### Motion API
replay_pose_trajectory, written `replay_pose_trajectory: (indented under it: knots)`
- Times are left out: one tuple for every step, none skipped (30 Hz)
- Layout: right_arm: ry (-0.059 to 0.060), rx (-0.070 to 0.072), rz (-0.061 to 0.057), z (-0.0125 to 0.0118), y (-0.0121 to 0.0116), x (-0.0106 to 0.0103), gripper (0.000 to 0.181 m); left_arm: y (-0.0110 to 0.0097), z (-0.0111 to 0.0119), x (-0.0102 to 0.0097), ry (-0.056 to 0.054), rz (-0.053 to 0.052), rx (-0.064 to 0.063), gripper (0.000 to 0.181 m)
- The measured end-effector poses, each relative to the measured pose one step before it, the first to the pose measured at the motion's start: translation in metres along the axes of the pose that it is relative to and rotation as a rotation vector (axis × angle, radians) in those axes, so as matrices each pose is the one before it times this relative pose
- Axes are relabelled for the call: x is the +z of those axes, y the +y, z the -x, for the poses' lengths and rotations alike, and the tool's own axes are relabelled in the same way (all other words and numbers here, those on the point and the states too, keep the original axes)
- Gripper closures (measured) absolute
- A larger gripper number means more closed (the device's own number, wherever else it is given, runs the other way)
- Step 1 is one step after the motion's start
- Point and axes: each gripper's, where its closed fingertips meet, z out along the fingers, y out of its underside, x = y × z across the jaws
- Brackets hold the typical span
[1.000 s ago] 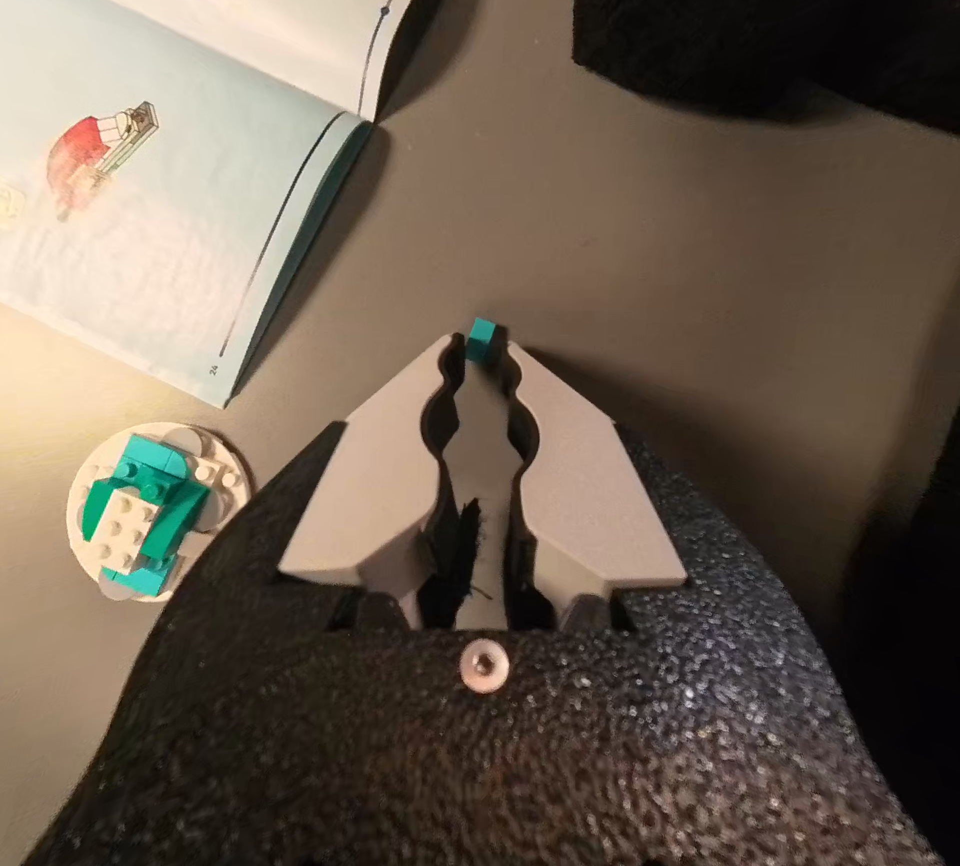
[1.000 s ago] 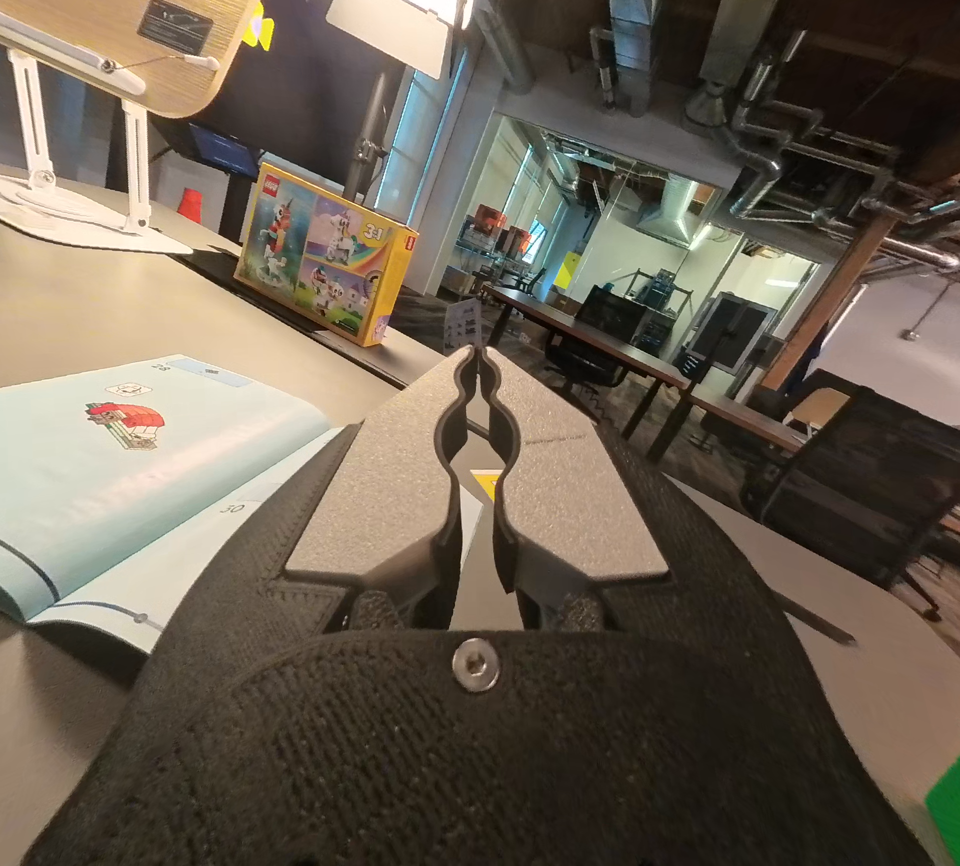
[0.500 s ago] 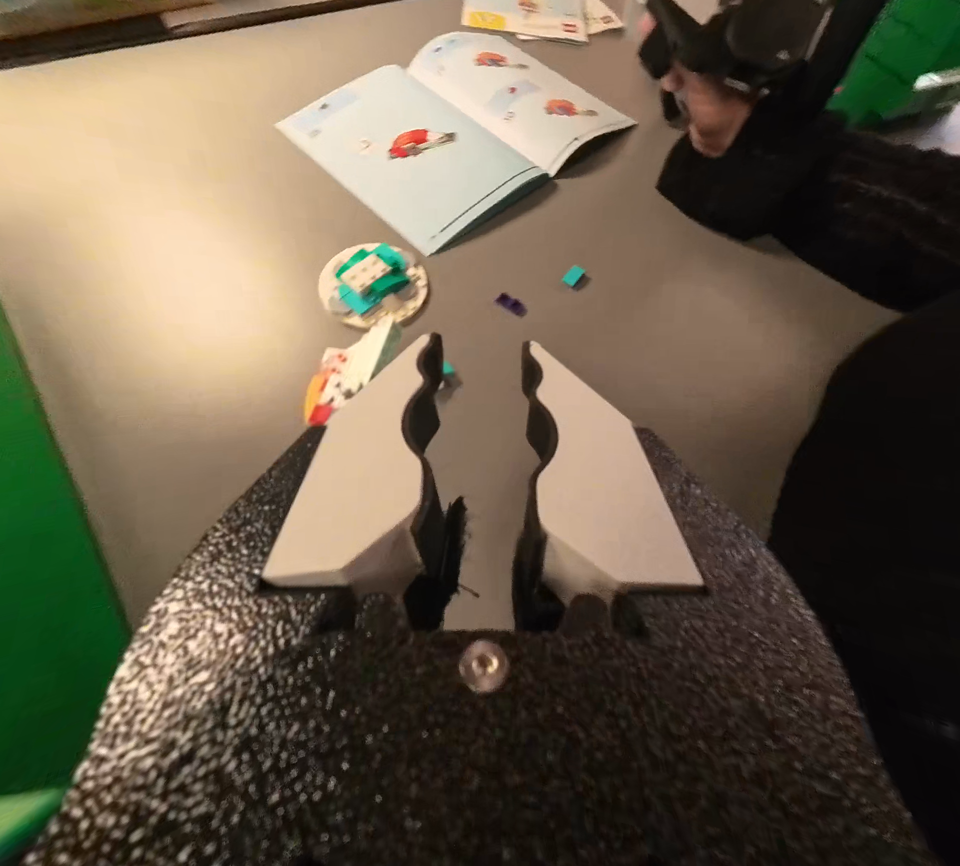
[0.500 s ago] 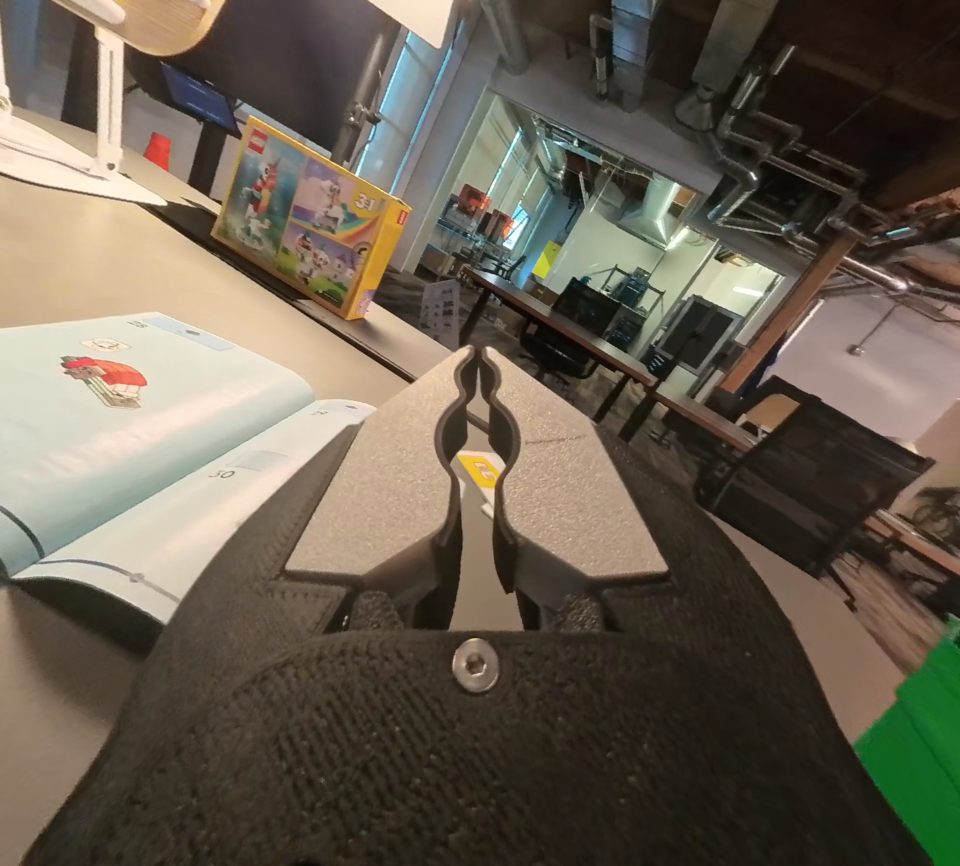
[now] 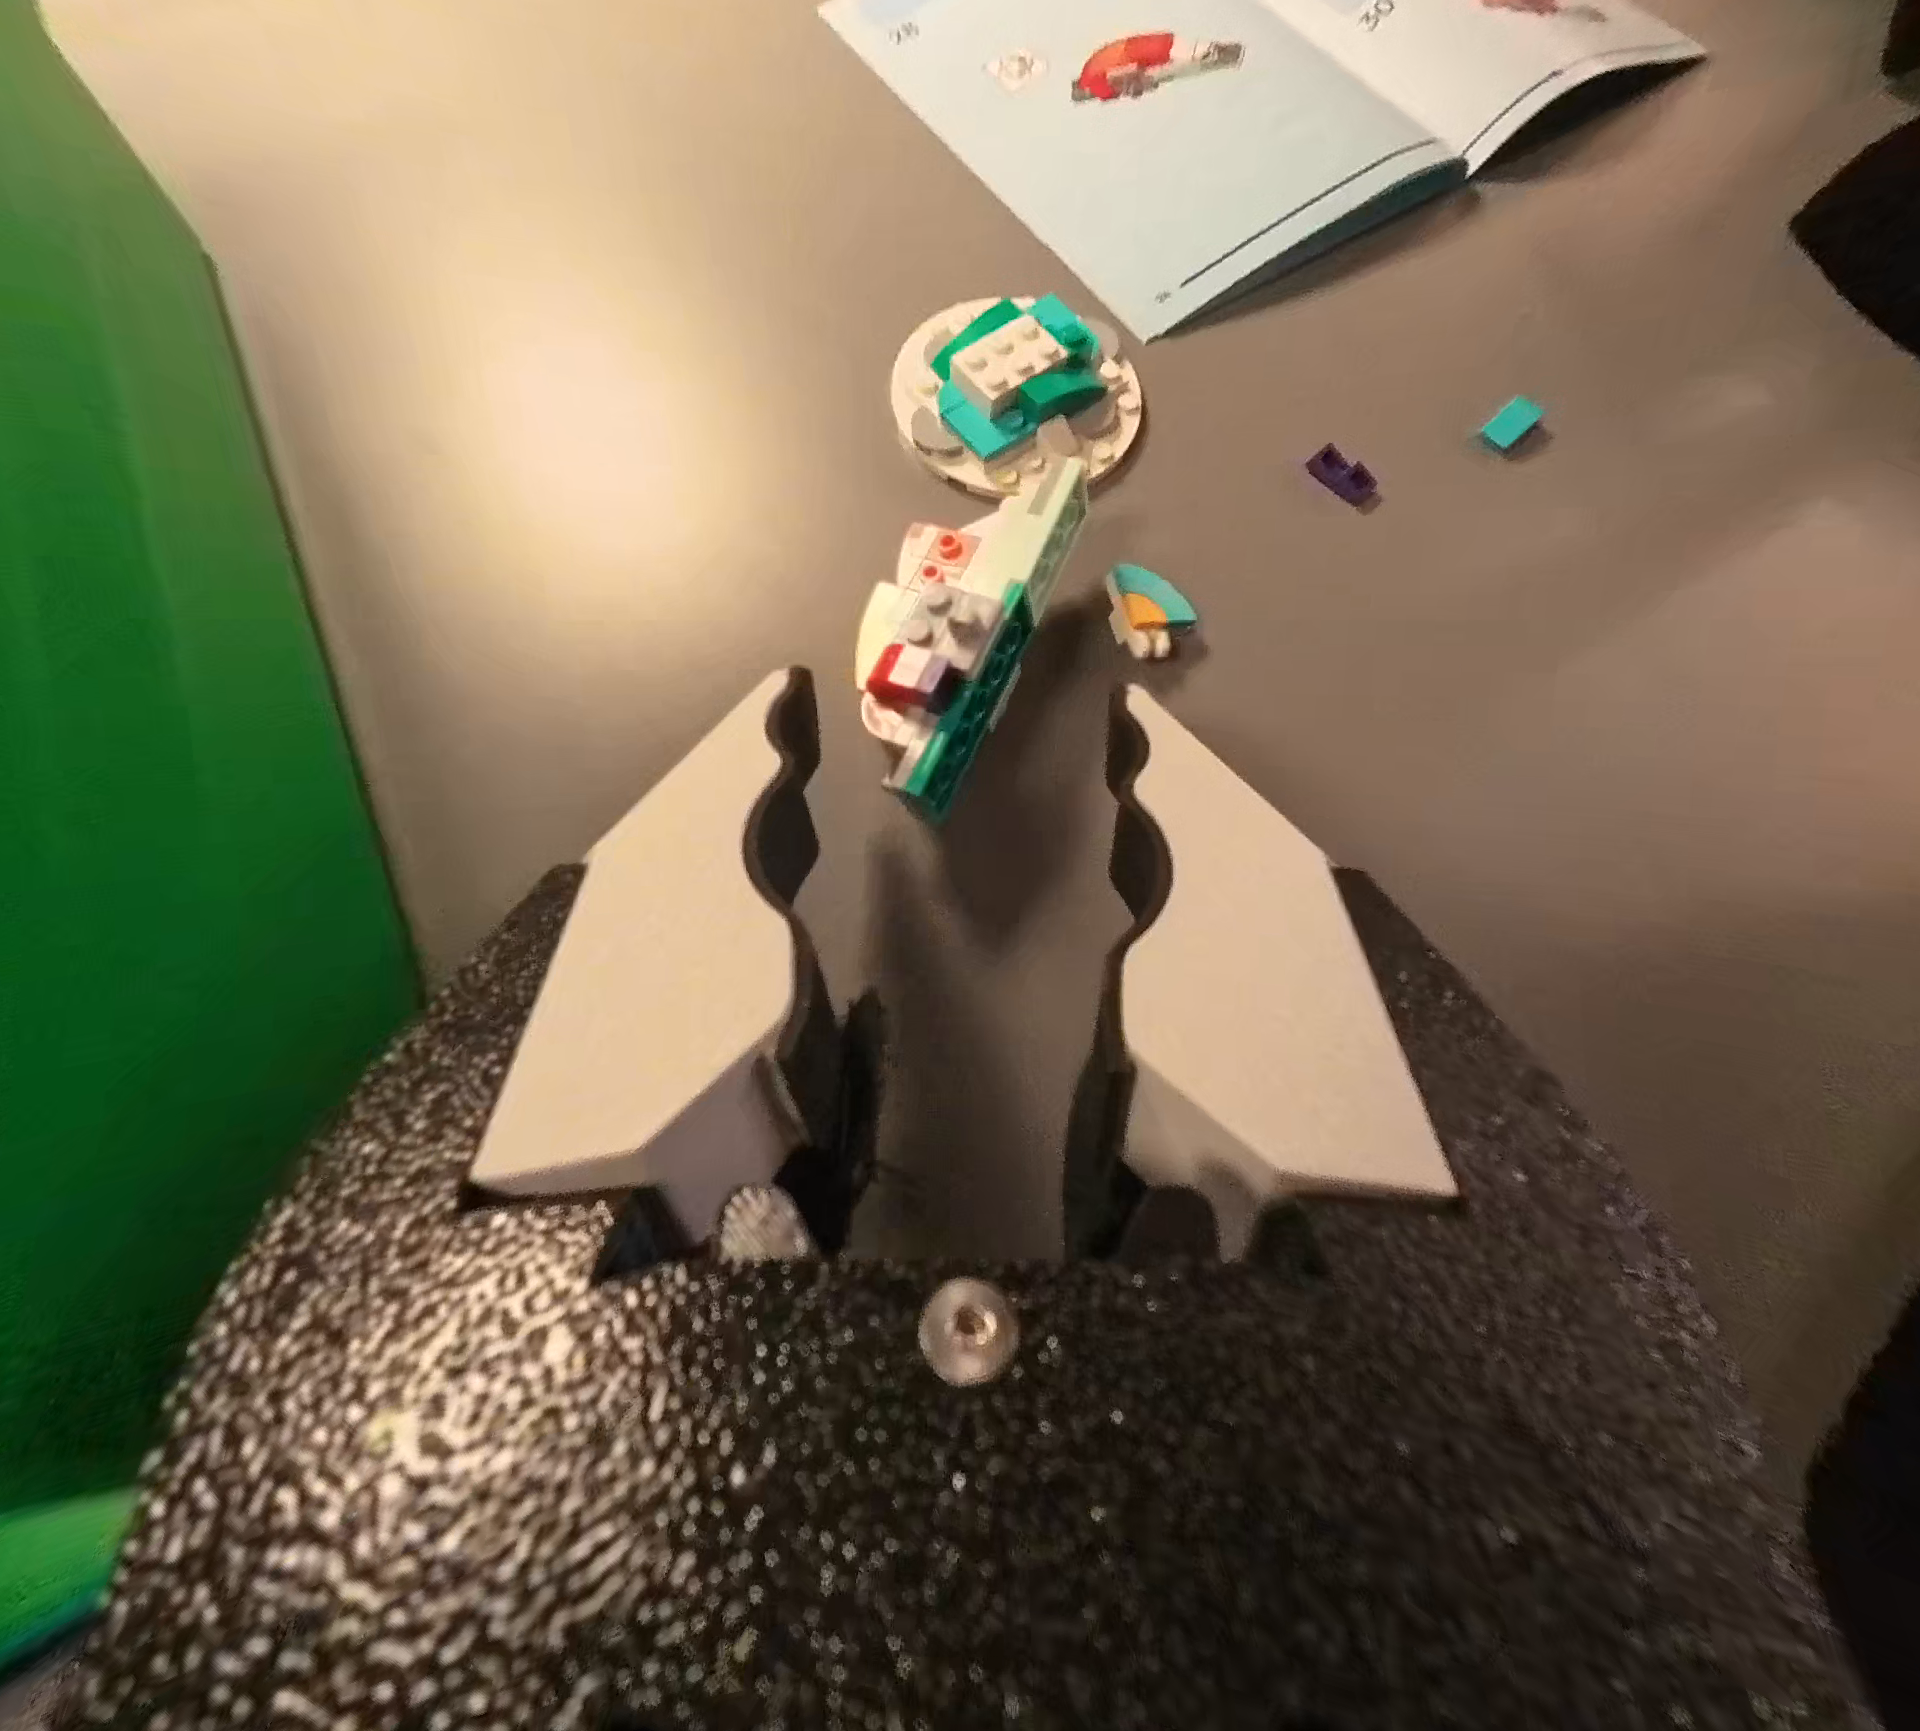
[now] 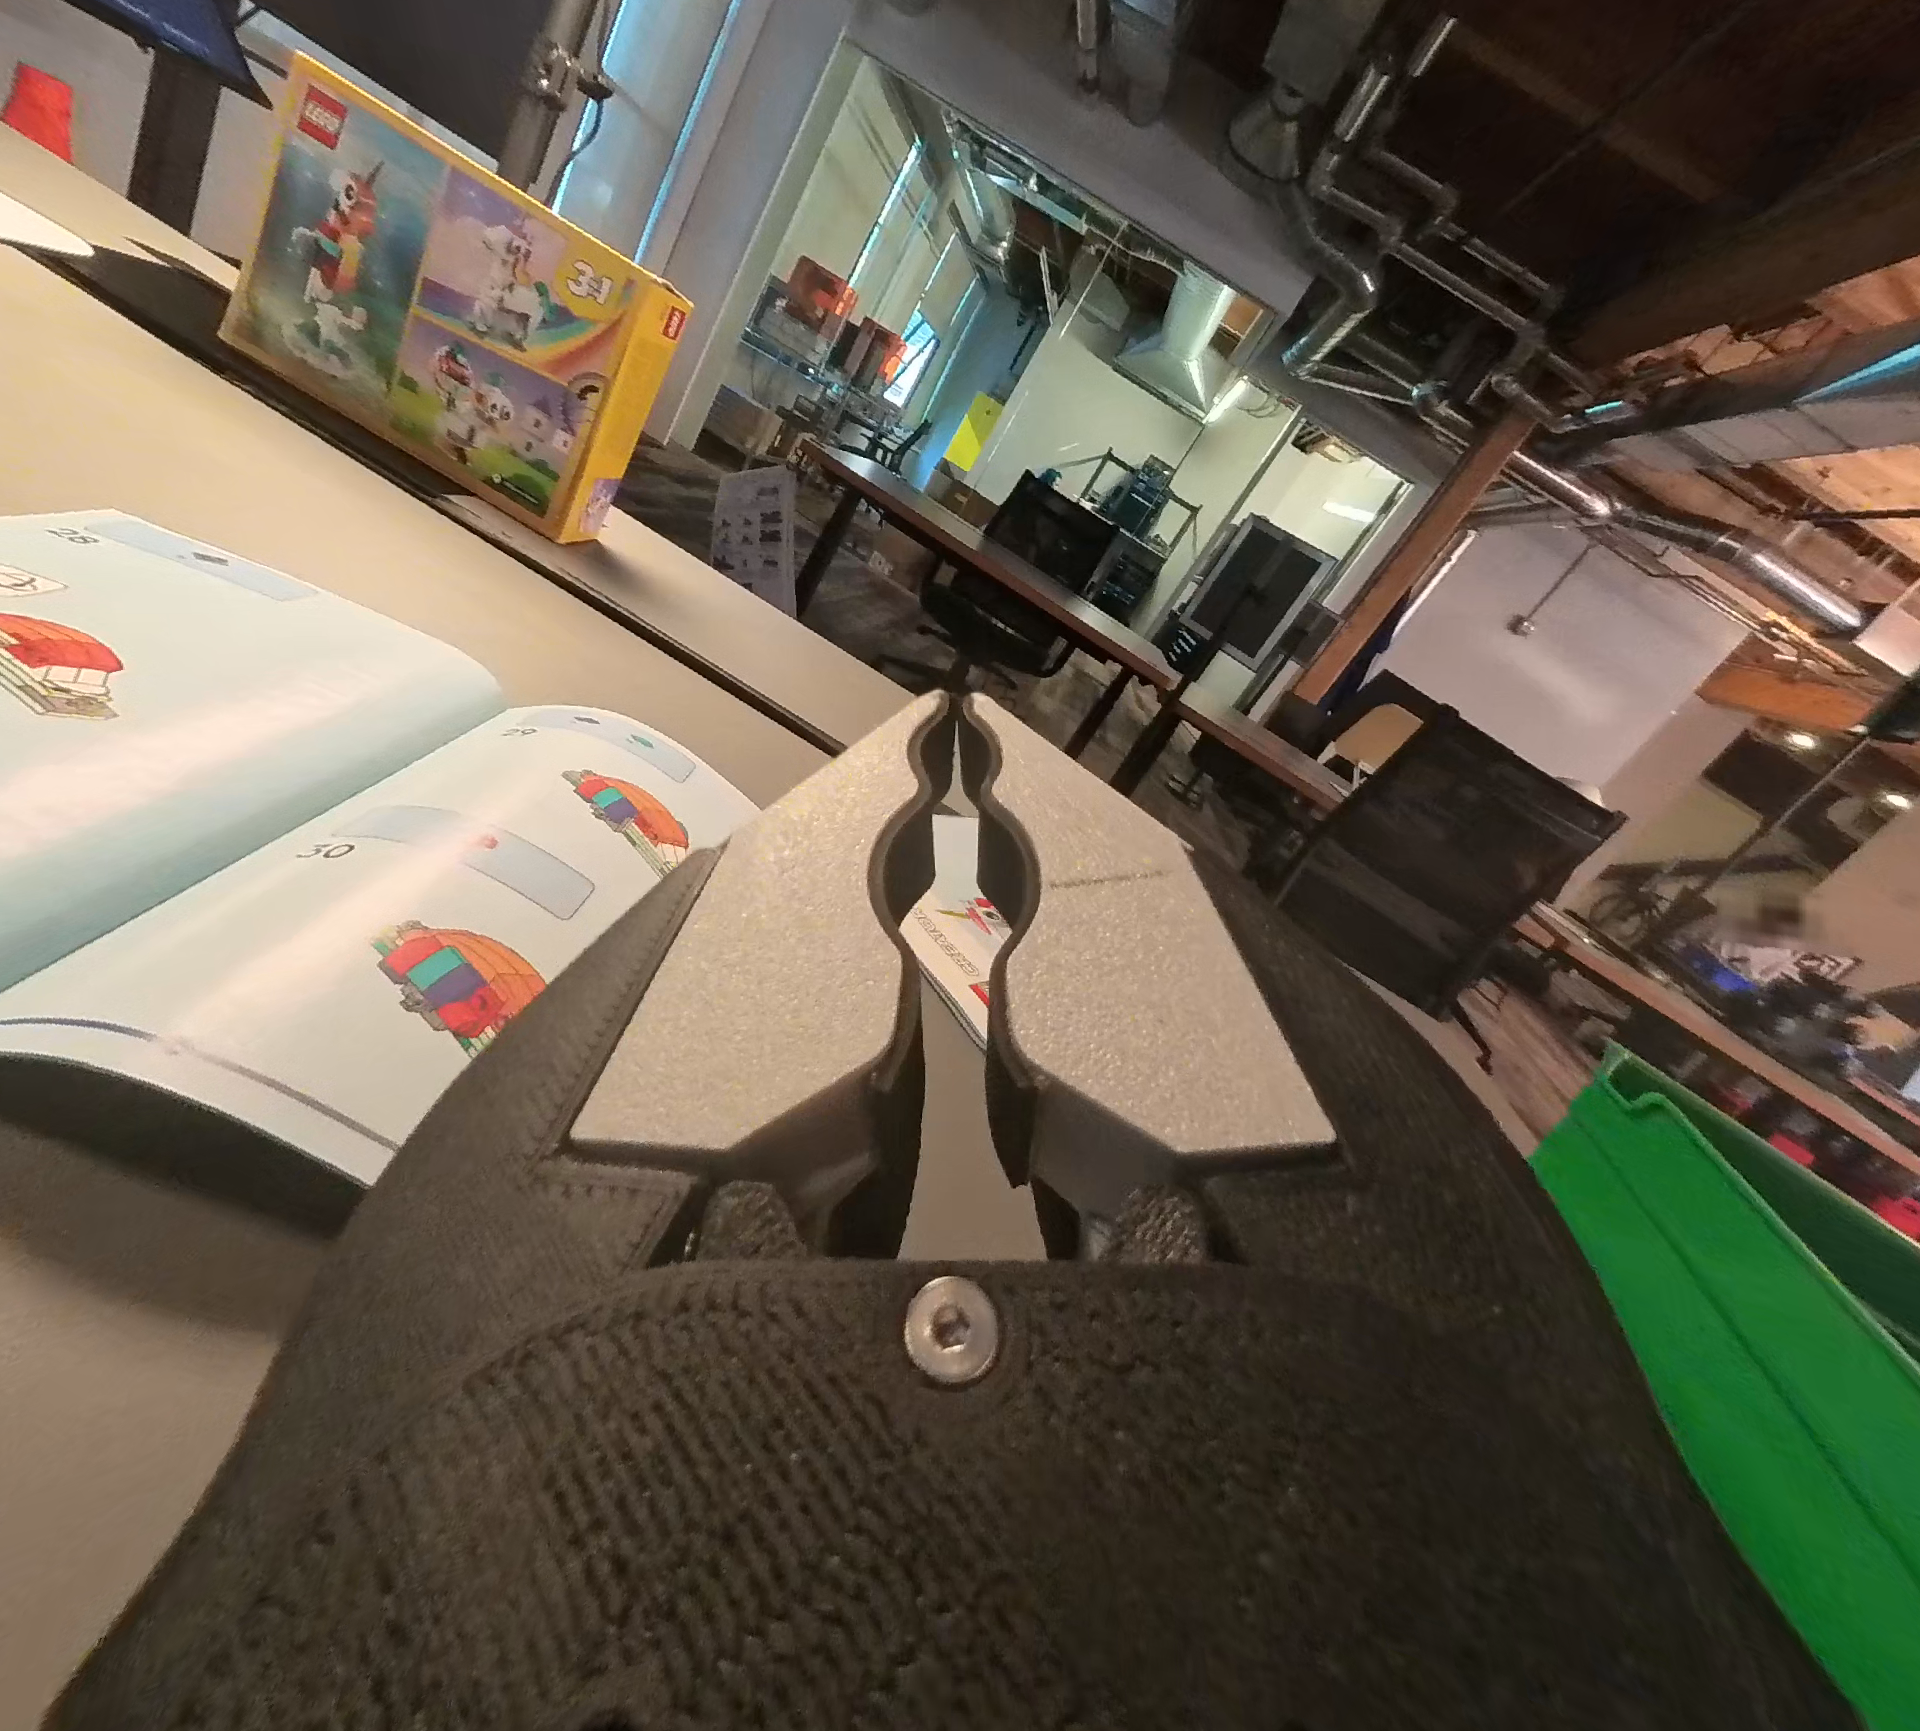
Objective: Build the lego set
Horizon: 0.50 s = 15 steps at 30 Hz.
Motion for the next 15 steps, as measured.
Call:
replay_pose_trajectory:
  knots:
    - [-0.0004, -0.0067, 0.0029, 0.00063, 0.00038, 0.00044, 0.181, 0.00238, 0.00031, 0.00281, 0.0189, 0.0168, -0.0140, 0.127]
    - [-0.0010, -0.0070, 0.0016, 0.00069, 0.00014, 0.00031, 0.181, 0.00207, 0.00102, 0.00253, 0.0134, 0.0152, -0.0112, 0.127]
    - [-0.0016, -0.0064, 0.0001, 0.00083, -0.00013, 0.00020, 0.181, 0.00174, 0.00123, 0.00207, 0.0106, 0.0124, -0.0074, 0.127]
    - [-0.0016, -0.0064, 0.0000, 0.00075, -0.00014, 0.00002, 0.181, 0.00153, 0.00107, 0.00193, 0.0111, 0.0107, -0.0060, 0.127]
    - [-0.0018, -0.0063, 0.0000, 0.00082, -0.00014, 0.00012, 0.181, 0.00119, 0.00020, 0.00185, 0.0159, 0.0080, -0.0061, 0.127]
    - [-0.0020, -0.0050, -0.0004, 0.00078, -0.00014, 0.00000, 0.181, 0.00022, -0.00105, 0.00166, 0.0222, 0.0008, -0.0055, 0.129]
    - [-0.0022, -0.0042, -0.0012, 0.00074, -0.00028, 0.00011, 0.181, -0.00035, -0.00138, 0.00150, 0.0219, -0.0046, -0.0064, 0.132]
    - [-0.0031, -0.0031, -0.0018, 0.00070, -0.00037, -0.00008, 0.181, -0.00090, -0.00092, 0.00132, 0.0168, -0.0093, -0.0099, 0.136]
    - [-0.0035, -0.0020, -0.0016, 0.00080, -0.00030, 0.00004, 0.181, -0.00127, -0.00120, 0.00115, 0.0173, -0.0105, -0.0111, 0.140]
    - [-0.0018, -0.0014, -0.0015, 0.00043, -0.00031, -0.00001, 0.181, -0.00093, -0.00064, 0.00090, 0.0121, -0.0092, -0.0105, 0.143]
    - [-0.0018, 0.0000, -0.0018, 0.00041, -0.00028, -0.00005, 0.181, -0.00039, 0.00060, 0.00047, 0.0028, -0.0052, -0.0038, 0.149]
    - [-0.0018, 0.0012, -0.0013, 0.00030, -0.00018, 0.00000, 0.181, -0.00007, 0.00043, 0.00021, 0.0011, -0.0044, 0.0061, 0.156]
    - [-0.0012, 0.0019, -0.0009, 0.00006, -0.00009, 0.00005, 0.181, -0.00038, -0.00017, -0.00003, 0.0003, -0.0051, 0.0075, 0.156]
    - [-0.0008, 0.0029, -0.0014, 0.00004, -0.00015, -0.00001, 0.181, -0.00101, 0.00047, -0.00020, -0.0073, -0.0053, 0.0110, 0.156]
    - [-0.0009, 0.0036, -0.0020, -0.00010, -0.00025, -0.00010, 0.181, -0.00249, -0.00047, -0.00059, -0.0066, -0.0149, 0.0231, 0.156]
